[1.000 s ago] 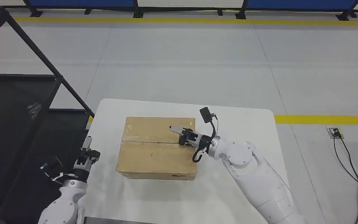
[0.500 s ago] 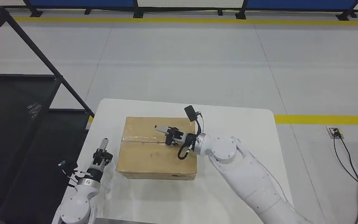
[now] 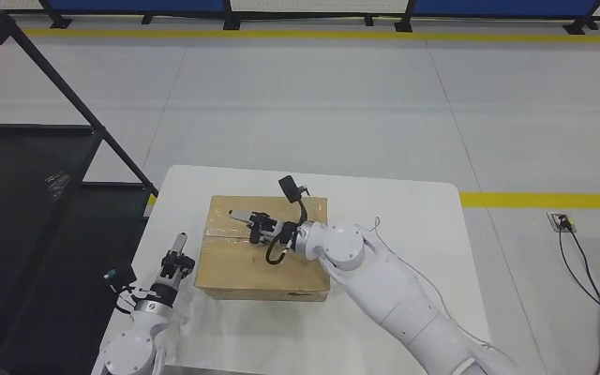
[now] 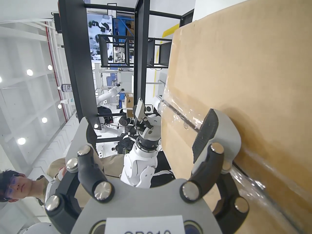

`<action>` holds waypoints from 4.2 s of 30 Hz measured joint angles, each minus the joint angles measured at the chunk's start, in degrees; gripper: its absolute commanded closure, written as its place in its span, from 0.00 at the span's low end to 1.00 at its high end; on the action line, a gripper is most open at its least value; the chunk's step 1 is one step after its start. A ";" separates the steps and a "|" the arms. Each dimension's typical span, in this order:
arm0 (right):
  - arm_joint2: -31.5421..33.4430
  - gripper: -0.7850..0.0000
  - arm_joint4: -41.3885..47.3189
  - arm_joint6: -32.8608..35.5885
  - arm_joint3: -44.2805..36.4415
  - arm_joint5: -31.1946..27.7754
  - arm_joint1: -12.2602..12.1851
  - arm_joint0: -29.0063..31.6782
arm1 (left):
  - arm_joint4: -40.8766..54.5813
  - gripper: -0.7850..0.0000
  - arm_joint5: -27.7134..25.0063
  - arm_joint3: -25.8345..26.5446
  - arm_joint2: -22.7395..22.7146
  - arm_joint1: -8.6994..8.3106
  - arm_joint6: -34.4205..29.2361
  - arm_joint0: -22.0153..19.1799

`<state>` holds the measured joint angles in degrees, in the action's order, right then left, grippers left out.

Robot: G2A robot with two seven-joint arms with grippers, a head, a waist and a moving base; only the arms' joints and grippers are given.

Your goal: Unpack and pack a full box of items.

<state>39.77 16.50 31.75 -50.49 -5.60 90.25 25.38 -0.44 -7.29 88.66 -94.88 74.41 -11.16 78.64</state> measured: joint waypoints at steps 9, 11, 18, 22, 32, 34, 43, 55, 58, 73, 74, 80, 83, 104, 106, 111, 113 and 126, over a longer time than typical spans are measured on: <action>-4.72 0.00 1.38 -5.96 5.84 -0.89 5.45 -2.96 | 0.77 0.00 -0.37 -0.19 0.04 -0.13 -0.71 -0.02; -5.44 0.00 1.98 -6.79 7.36 -1.44 6.72 -3.54 | 0.97 0.00 -0.42 -0.46 0.02 -0.16 -0.74 -0.11; -6.89 0.00 4.00 -7.31 12.34 -4.46 10.44 -4.95 | 2.48 0.00 -0.24 -2.16 -1.24 -0.27 0.69 -0.64; -7.28 0.00 5.07 -6.12 14.98 -5.63 12.29 -5.74 | 3.66 0.00 -0.11 -3.42 -2.52 -0.37 1.66 -0.95; -6.99 0.00 6.19 -4.98 21.20 -9.24 15.91 -7.31 | 5.19 0.00 -0.55 -5.39 -4.53 -0.74 1.05 -1.19; -6.82 0.00 6.22 -4.75 22.11 -9.45 16.38 -7.55 | 5.30 0.00 -0.59 -5.44 -4.54 -0.76 1.06 -1.20; -5.55 0.00 4.36 0.05 25.04 -8.73 16.99 -9.37 | 5.35 0.00 -0.71 -5.46 -4.05 -0.85 0.47 -1.31; -1.58 0.00 -0.02 1.67 23.34 -9.00 14.01 -7.65 | 4.99 0.00 -0.54 -5.32 -3.42 -1.00 0.02 -1.57; 0.09 0.00 -1.10 2.01 21.47 -8.32 12.63 -6.59 | 4.93 0.00 -0.50 -5.18 -3.24 -1.02 0.05 -1.55; 10.79 0.00 -11.79 4.80 0.59 2.94 4.02 4.65 | 4.93 0.00 -0.43 -4.67 -2.54 -1.11 0.31 -1.48; 11.83 0.00 -13.07 4.69 -1.90 4.43 3.34 5.99 | 4.87 0.00 -0.42 -4.64 -2.46 -1.11 0.35 -1.47; 16.97 0.00 -18.94 6.05 -13.82 11.23 0.37 12.48 | 4.75 0.00 -0.24 -4.59 -2.03 -1.11 0.63 -1.52; 19.03 0.00 -21.84 6.10 -18.52 13.61 -0.71 15.07 | 4.70 0.00 -0.17 -4.46 -1.86 -1.12 0.78 -1.58; 30.94 0.00 -27.06 5.02 -31.78 17.72 -4.79 25.79 | 4.09 0.00 0.60 -4.61 -0.65 -1.13 1.91 -2.47; 31.79 0.00 -26.76 5.05 -32.34 17.52 -5.03 26.55 | 3.98 0.00 0.69 -4.57 -0.49 -1.13 1.97 -2.55; 33.78 0.00 -26.32 4.98 -34.17 16.99 -5.68 28.63 | 3.80 0.00 0.83 -4.55 -0.20 -1.13 2.09 -2.73; 34.57 0.00 -26.03 4.85 -34.70 16.85 -5.92 29.37 | 3.65 0.00 0.89 -4.59 -0.09 -1.14 2.19 -2.80; 36.20 0.00 -23.67 4.59 -33.01 15.95 -6.77 30.07 | 3.16 0.00 1.32 -4.55 0.54 -1.15 2.47 -2.96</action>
<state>75.98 -7.17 36.34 -83.50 10.35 83.48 55.45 2.72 -5.98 84.11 -94.34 73.26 -8.69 75.68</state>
